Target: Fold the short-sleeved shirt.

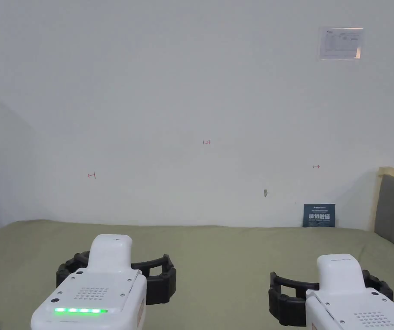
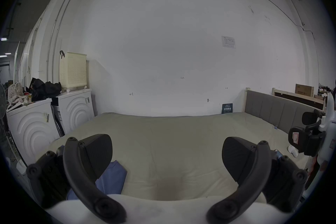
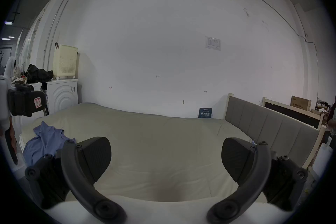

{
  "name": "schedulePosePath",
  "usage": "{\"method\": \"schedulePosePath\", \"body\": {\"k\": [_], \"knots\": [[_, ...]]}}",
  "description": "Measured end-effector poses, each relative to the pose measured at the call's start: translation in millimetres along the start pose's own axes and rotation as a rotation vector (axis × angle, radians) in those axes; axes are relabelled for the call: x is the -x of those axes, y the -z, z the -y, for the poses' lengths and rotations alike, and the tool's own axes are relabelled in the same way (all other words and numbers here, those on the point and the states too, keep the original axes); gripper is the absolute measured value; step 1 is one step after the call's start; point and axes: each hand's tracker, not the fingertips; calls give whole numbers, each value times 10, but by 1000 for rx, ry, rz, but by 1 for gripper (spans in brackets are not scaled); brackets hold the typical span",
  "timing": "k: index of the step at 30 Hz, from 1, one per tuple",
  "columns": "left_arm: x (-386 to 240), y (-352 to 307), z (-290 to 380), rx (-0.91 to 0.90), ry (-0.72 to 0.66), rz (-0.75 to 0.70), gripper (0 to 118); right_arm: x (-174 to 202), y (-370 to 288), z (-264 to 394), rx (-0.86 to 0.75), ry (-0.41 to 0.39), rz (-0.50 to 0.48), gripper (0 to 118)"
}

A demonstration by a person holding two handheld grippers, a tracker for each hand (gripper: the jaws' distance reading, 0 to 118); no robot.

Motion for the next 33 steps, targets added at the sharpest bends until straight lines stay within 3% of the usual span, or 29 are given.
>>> {"method": "schedulePosePath", "body": {"k": [7,10,13,16,18,20,22,23,25,28,29,31,33], "knots": [[80,-3,14,-9,-57,15,118,36,14,-19,3,-18,-1,118],[277,44,59,7,-261,74,118,151,43,-81,0,-147,33,118],[672,171,254,57,-697,193,118,433,102,-119,-2,-509,69,118],[1056,320,673,80,-1174,335,118,801,180,89,0,-1093,141,118],[1218,402,1040,95,-1512,416,118,964,253,350,28,-1557,188,118],[1268,459,1329,95,-1728,451,118,982,262,519,10,-1750,171,118],[1291,495,1488,111,-1801,440,118,1005,248,522,19,-1712,108,118],[1258,468,1468,119,-1750,419,118,1014,231,494,15,-1664,90,118],[1248,471,1356,109,-1589,409,118,933,231,356,26,-1452,75,118],[1079,399,801,131,-1127,332,118,728,206,37,80,-925,15,118],[932,346,569,113,-889,285,118,589,191,-51,83,-694,-2,118],[628,247,254,83,-429,148,118,339,159,-113,47,-306,-21,118],[247,186,89,81,-115,20,118,153,144,-101,-13,-36,-44,118]]}}
